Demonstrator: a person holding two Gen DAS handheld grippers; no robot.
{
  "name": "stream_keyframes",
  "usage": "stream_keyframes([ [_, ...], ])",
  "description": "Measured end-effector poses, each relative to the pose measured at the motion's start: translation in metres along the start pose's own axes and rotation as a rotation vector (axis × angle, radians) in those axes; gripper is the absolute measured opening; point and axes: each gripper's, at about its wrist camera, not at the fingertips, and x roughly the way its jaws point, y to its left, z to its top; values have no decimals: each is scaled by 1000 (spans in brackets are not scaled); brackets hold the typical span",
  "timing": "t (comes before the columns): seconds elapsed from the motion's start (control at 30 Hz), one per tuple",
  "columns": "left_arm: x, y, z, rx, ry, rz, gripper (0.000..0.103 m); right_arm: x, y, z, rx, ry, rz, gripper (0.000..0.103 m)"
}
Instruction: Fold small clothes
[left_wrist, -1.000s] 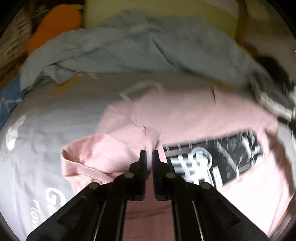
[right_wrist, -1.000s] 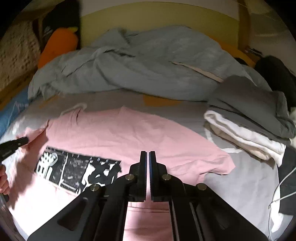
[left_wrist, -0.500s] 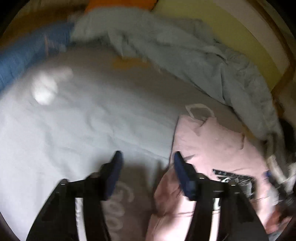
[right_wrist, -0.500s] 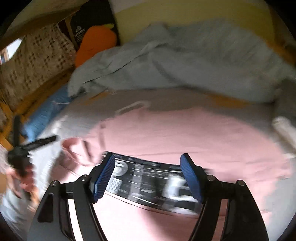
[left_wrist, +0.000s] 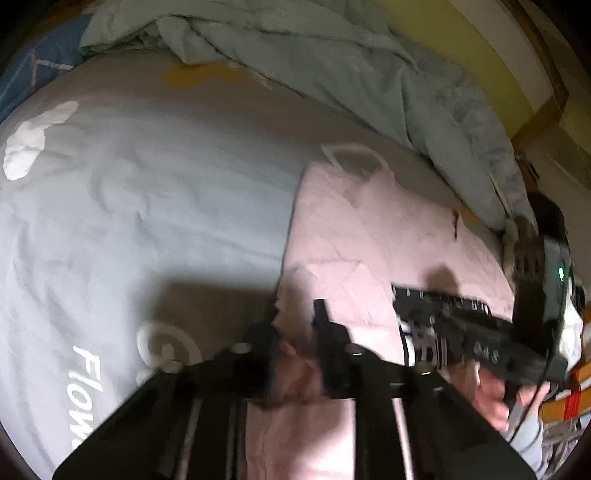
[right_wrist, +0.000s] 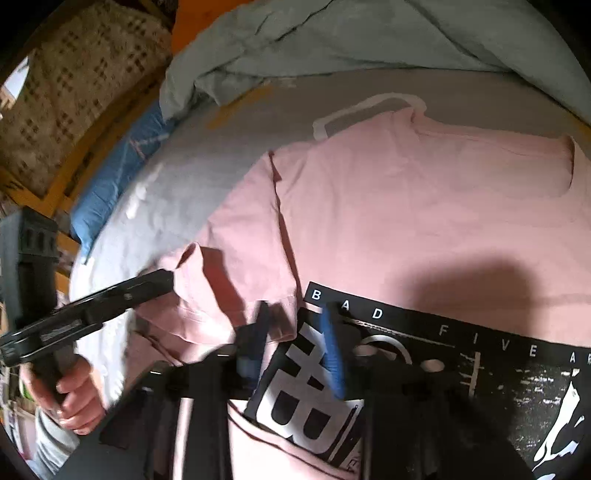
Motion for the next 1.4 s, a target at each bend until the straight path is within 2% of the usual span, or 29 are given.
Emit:
stream_keyframes([
  [0.03, 0, -2, -3, 3, 11, -8, 7, -2, 0, 0, 0, -16, 3, 1],
  [0.13, -11, -9, -15, 20, 11, -34, 6, -21, 3, 6, -33, -107, -74, 1],
  [0.2, -14, -15, -21, 22, 19, -66, 6, -32, 5, 16, -33, -139, -55, 1],
  [0.27, -10, -24, -26, 35, 39, -93, 6, -38, 12, 28, -51, -161, -69, 1],
  [0.37, 4, -38, -36, 60, 79, -83, 6, -42, 21, 37, -74, -172, -101, 1],
  [0.47, 11, -52, -46, 113, 117, -80, 6, -50, 26, 24, -94, -176, -173, 1],
  [0.53, 7, -59, -48, 162, 100, -44, 12, -54, 25, 10, -110, -191, -228, 1],
  [0.63, -10, -49, -36, 143, 50, -60, 31, -49, 15, -3, -122, -207, -335, 1],
  [0.67, -19, -41, -30, 119, 26, -59, 43, -47, 9, -5, -112, -207, -340, 1],
  [0.7, -26, -34, -25, 102, 7, -53, 51, -46, 2, -4, -92, -201, -329, 1],
  [0.77, -40, -20, -18, 91, -15, -16, 51, -49, -13, -6, -45, -198, -301, 1],
  [0.87, -50, -1, -12, 77, -21, 46, 51, -61, -26, -9, -19, -224, -305, 1],
  [0.97, -37, 10, -11, 81, 42, 76, 51, -72, -29, -12, -27, -244, -272, 1],
  [1.03, -26, 10, -17, 84, 85, 47, 50, -75, -22, -4, -47, -259, -240, 1],
  [1.07, -23, 9, -21, 84, 95, 13, 50, -74, -15, 6, -60, -247, -214, 4],
  [1.1, -21, 5, -22, 91, 105, -43, 50, -70, -6, 15, -70, -226, -189, 17],
  [1.13, -20, 1, -23, 97, 110, -91, 51, -64, 3, 28, -81, -195, -157, 39],
  [1.17, -19, -4, -24, 99, 116, -126, 52, -58, 11, 38, -82, -187, -137, 50],
  [1.2, -16, -6, -25, 102, 128, -126, 52, -52, 20, 50, -83, -185, -114, 56],
  [1.3, -5, -11, -28, 138, 122, 30, 48, -17, 41, 88, -78, -84, -115, 56],
  [1.33, -2, -10, -30, 139, 122, 33, 46, -1, 45, 99, -76, -29, -131, 56],
  [1.37, -1, -10, -30, 134, 121, 24, 38, 11, 47, 108, -80, 9, -131, 56],
  [1.4, -2, -9, -30, 131, 119, 15, 23, 25, 49, 117, -84, 46, -121, 55],
])
